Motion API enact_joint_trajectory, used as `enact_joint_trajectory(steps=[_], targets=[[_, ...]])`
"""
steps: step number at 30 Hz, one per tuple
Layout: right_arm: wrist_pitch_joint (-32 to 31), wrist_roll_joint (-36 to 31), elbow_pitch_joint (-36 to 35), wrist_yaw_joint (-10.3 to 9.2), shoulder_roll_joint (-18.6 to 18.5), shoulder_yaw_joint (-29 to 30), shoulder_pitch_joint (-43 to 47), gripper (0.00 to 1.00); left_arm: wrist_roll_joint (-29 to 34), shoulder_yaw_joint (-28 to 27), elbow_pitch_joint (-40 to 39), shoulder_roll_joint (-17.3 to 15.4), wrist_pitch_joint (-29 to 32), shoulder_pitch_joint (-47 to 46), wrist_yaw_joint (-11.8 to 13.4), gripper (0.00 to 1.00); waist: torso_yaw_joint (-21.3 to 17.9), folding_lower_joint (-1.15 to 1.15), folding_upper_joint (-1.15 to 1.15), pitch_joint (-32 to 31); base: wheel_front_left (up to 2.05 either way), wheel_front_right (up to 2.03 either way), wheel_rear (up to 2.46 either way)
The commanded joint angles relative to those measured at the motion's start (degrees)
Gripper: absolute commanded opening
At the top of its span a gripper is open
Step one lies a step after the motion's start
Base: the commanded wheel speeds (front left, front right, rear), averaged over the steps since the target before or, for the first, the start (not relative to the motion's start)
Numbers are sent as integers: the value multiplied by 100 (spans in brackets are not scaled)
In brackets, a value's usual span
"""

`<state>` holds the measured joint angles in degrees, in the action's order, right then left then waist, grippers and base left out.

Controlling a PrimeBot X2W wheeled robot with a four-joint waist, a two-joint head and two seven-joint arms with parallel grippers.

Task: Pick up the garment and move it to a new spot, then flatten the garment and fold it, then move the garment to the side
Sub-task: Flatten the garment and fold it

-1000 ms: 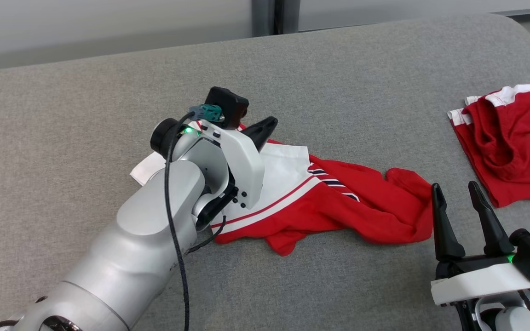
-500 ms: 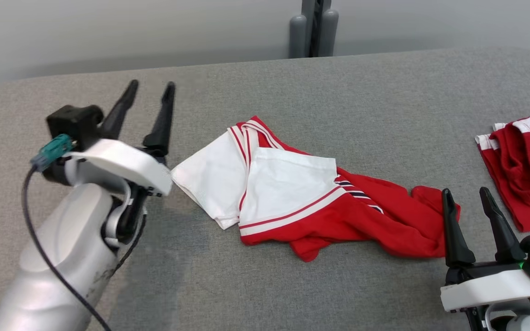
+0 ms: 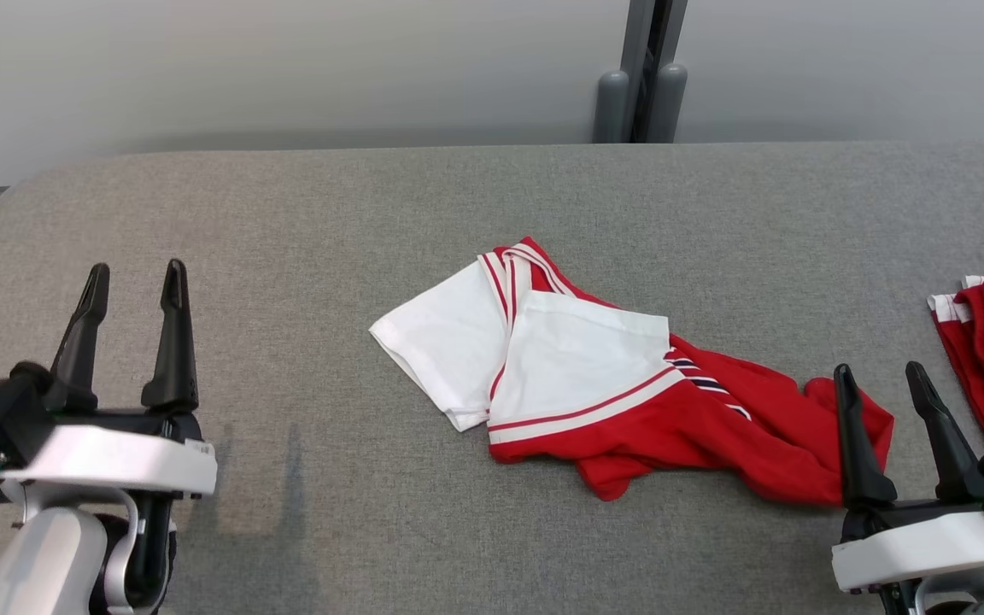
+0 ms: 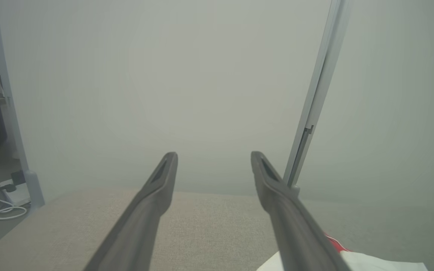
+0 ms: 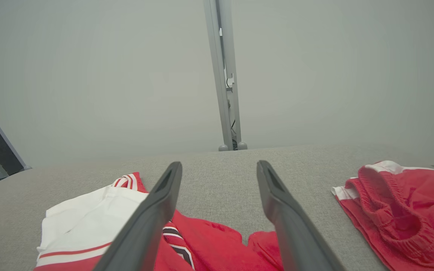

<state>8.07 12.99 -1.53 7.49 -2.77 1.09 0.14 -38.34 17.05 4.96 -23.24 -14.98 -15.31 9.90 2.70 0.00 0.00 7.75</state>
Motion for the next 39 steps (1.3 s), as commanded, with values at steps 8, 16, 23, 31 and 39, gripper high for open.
enact_joint_trajectory(steps=[8,16,23,31,39], targets=[[-141,-112,7,1,-29,-16,203,100,569,-224,-764,122,-21,1191,31,100,56,0,0,-376,0,0,0],[-230,-156,24,1,-29,16,436,100,690,-16,-677,43,26,1642,28,100,64,0,0,-570,0,0,0],[-309,-104,-63,1,-28,52,653,100,704,87,-542,-11,122,1822,49,100,18,0,0,-743,0,0,0],[-338,-65,-125,1,-29,62,684,100,720,80,-606,-68,171,1775,132,100,25,0,0,-740,0,0,0],[-304,-48,-158,1,-28,50,646,100,769,62,-773,-95,211,1636,212,100,40,0,0,-642,0,0,0]])
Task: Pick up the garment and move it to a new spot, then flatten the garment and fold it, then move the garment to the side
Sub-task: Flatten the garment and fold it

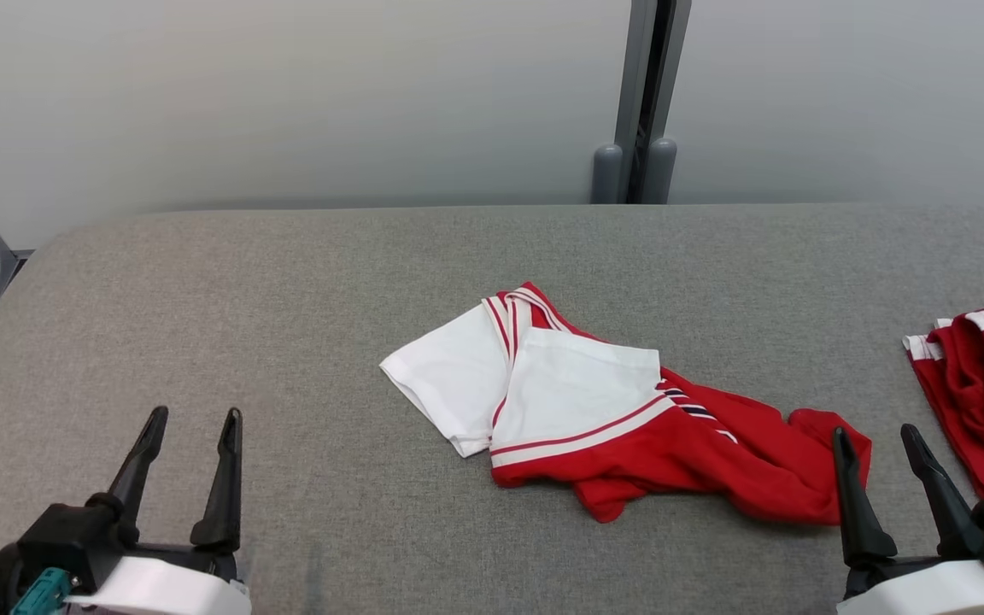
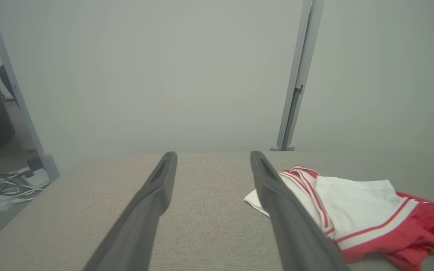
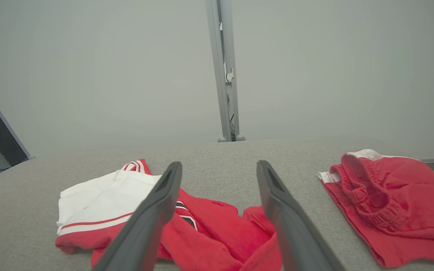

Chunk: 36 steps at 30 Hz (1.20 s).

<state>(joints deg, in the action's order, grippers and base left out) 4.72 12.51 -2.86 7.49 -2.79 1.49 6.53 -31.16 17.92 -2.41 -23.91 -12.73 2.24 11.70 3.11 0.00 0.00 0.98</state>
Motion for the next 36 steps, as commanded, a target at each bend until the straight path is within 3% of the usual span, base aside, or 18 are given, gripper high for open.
enact_joint_trajectory(steps=[1,6,15,19,26,36], targets=[[29,1,-43,1,-28,14,-18,100,71,-27,-71,-33,-18,-202,30,100,-1,0,0,81,0,0,0],[14,-22,-129,1,-27,-37,-173,100,121,113,-126,1,115,-917,-202,100,-58,0,0,341,0,0,0],[19,-49,-158,1,-28,-237,-509,100,-154,1134,1120,466,1457,-2796,-1356,100,-492,0,0,888,0,0,0],[77,-21,-121,1,-28,-301,-640,100,-360,1465,1924,749,2000,-3451,-1695,100,-733,0,0,1139,0,0,0],[192,37,-72,1,-27,-403,-813,100,-681,1843,3054,967,2543,-4246,-1886,100,-1059,0,0,1511,0,0,0],[430,112,134,1,-26,-492,-1020,100,-1223,2555,4006,834,2783,-5003,-1916,100,-1336,0,0,1872,0,0,0]])
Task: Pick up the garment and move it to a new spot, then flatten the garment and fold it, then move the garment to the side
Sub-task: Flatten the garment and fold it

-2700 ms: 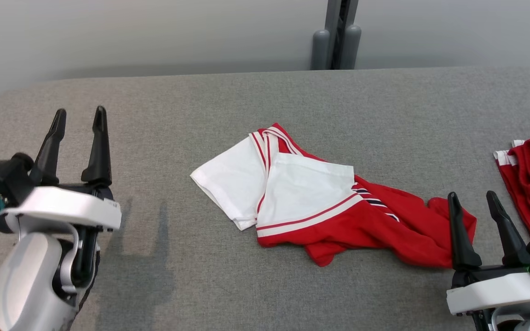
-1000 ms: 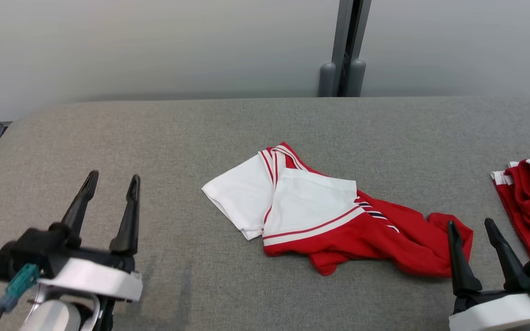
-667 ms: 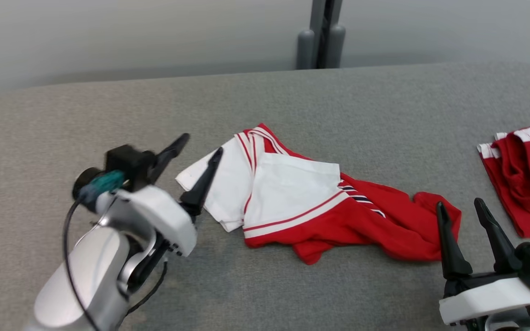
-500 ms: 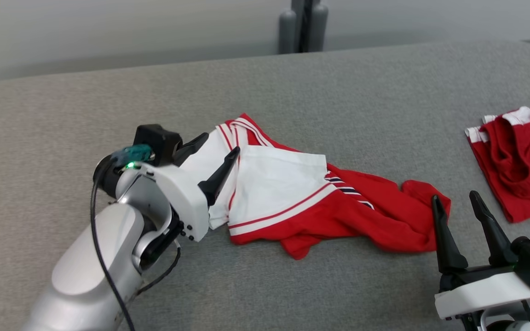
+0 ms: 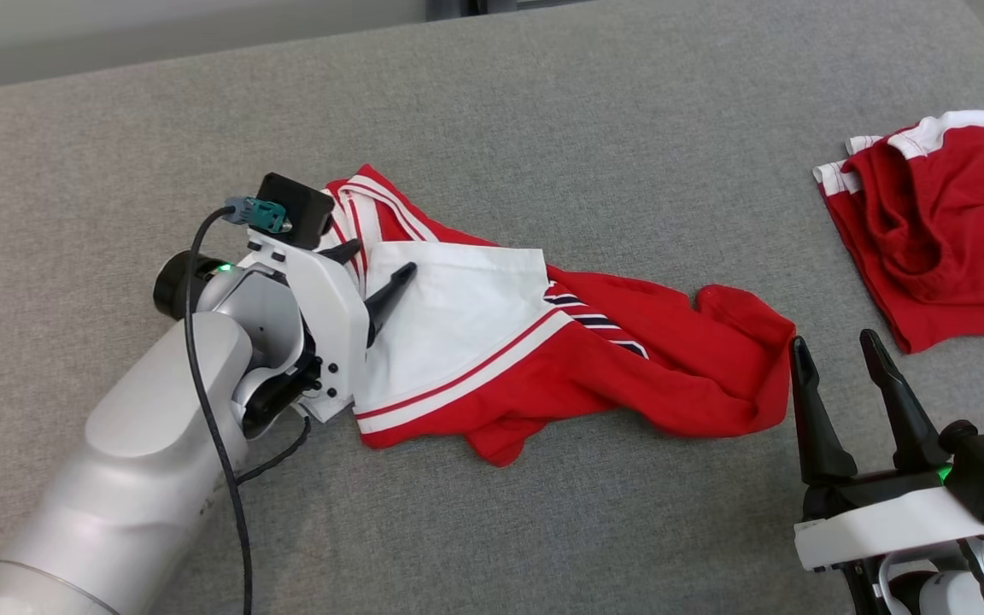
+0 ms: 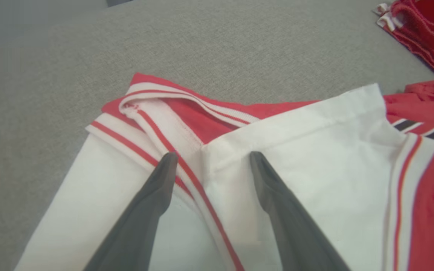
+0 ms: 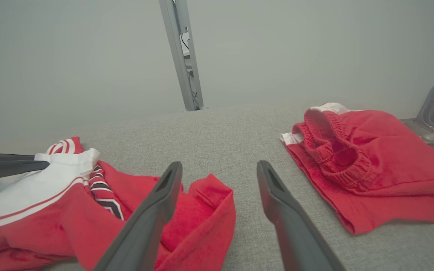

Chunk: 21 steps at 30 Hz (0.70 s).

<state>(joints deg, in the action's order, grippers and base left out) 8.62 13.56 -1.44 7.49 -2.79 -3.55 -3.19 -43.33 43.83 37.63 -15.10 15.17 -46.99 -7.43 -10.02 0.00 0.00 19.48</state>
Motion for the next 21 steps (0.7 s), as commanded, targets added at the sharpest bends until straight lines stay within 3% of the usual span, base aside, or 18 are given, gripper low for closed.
enact_joint_trajectory(steps=[1,3,4,5,14,21], targets=[[58,11,8,1,-27,8,-69,100,-89,38,41,-52,-5,-101,-3,100,-30,0,0,33,0,0,0],[74,15,38,1,-27,15,-102,100,-198,186,123,-76,-20,-161,-4,100,-32,0,0,53,0,0,0],[85,17,48,1,-26,14,-113,100,-235,253,142,-101,-58,-203,-4,42,-33,0,0,61,0,0,0],[93,16,64,1,-26,19,-123,100,-284,311,146,-115,-117,-235,-4,0,-28,0,0,63,0,0,0],[130,19,136,1,-27,110,-172,100,-629,969,7,-232,-519,-408,-5,0,93,0,0,-33,0,0,0],[142,33,179,1,-27,202,-99,100,-245,874,108,-349,-1727,-823,68,0,202,0,0,-279,0,0,0]])
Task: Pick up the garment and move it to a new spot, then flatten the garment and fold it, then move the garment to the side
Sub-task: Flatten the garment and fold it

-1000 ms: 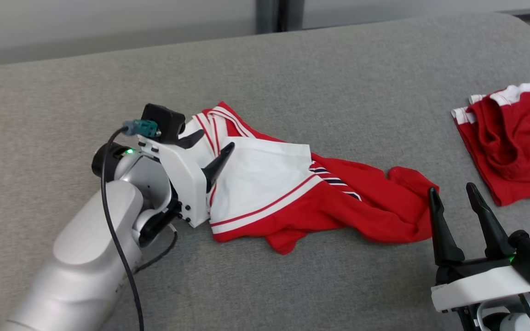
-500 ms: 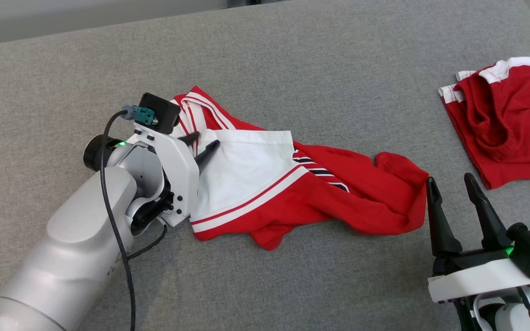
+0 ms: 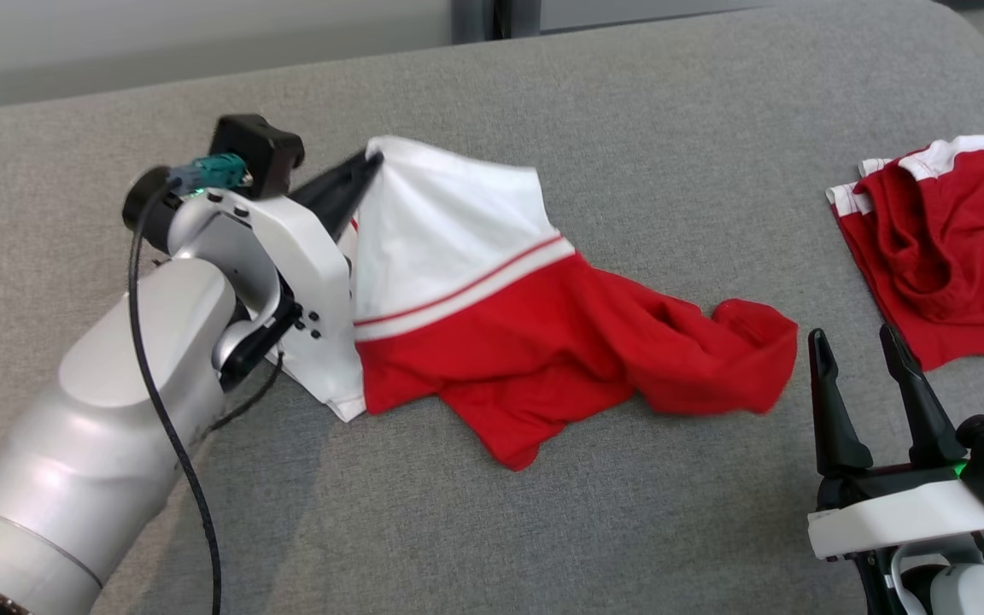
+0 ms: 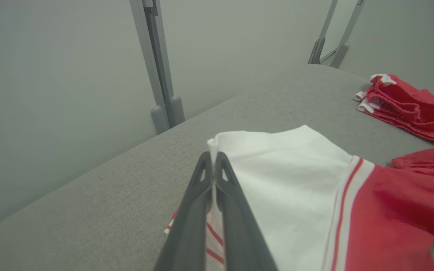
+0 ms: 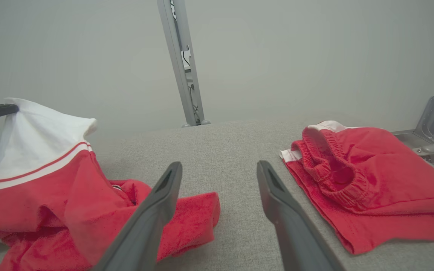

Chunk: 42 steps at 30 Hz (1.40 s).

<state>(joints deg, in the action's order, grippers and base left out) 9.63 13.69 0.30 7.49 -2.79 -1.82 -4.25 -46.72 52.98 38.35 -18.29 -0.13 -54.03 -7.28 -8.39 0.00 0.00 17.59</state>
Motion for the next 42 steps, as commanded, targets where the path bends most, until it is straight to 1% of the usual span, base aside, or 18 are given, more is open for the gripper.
enact_joint_trajectory(steps=[1,5,8,9,12,14,18,23,26,27,30,32,35,38,39,40,41,42], targets=[[43,24,5,1,-27,34,13,100,176,-57,61,-44,-339,-196,104,0,51,0,0,-134,0,0,0],[18,10,-15,1,-27,100,82,100,347,-205,1,-125,-950,-337,305,0,140,0,0,-287,0,0,0],[-20,-12,-51,1,-28,176,133,100,344,-367,-165,-291,-1205,-242,443,0,231,0,0,-376,0,0,0],[-20,-12,-51,1,-28,176,133,100,344,-367,-165,-291,-1205,-242,443,0,231,0,0,-376,0,0,0],[-51,-22,-86,1,-27,236,201,100,303,-544,-516,-539,-1352,35,608,0,331,0,0,-451,0,0,0],[-59,-17,-101,1,-27,258,245,100,296,-668,-885,-766,-1412,300,759,0,400,0,0,-498,0,0,0],[-102,3,-148,1,-27,302,332,100,136,-981,-1838,-1198,-1470,1188,1211,0,544,0,0,-583,0,0,0],[-161,36,-203,1,-27,329,385,100,-144,-1517,-2957,-1712,-1502,2485,1892,0,679,0,0,-621,0,0,0],[-192,25,-232,1,-27,383,424,100,-269,-1842,-3492,-1844,-1506,3241,2214,0,755,0,0,-624,0,0,0],[-213,20,-252,1,-27,392,435,100,-374,-2074,-3731,-1867,-1508,3717,2366,0,782,0,0,-616,0,0,0],[-248,15,-277,1,-27,399,432,100,-547,-2313,-3857,-1753,-1510,4311,2403,0,810,0,0,-608,0,0,0],[-266,4,-291,1,-28,389,415,100,-598,-2427,-3801,-1662,-1510,4545,2319,0,812,0,0,-589,0,0,0],[-284,3,-312,1,-28,368,358,100,-680,-2557,-3529,-1449,-1510,4824,2117,0,786,0,0,-554,0,0,0],[-284,30,-296,1,-27,370,334,100,-801,-2541,-3175,-1237,-1507,4940,1853,0,758,0,0,-536,0,0,0],[-279,40,-289,1,-29,379,331,100,-855,-2551,-3030,-1188,-1507,4956,1784,7,752,0,0,-536,0,0,0],[-275,48,-283,1,-27,384,334,100,-907,-2582,-2902,-1111,-1506,4961,1733,47,749,0,0,-538,0,0,0],[-271,61,-276,1,-28,396,340,100,-907,-2639,-2797,-1045,-1507,4940,1693,100,750,0,0,-539,0,0,0],[-266,62,-273,1,-27,408,346,100,-920,-2711,-2727,-965,-1506,4919,1662,100,754,0,0,-540,0,0,0]])
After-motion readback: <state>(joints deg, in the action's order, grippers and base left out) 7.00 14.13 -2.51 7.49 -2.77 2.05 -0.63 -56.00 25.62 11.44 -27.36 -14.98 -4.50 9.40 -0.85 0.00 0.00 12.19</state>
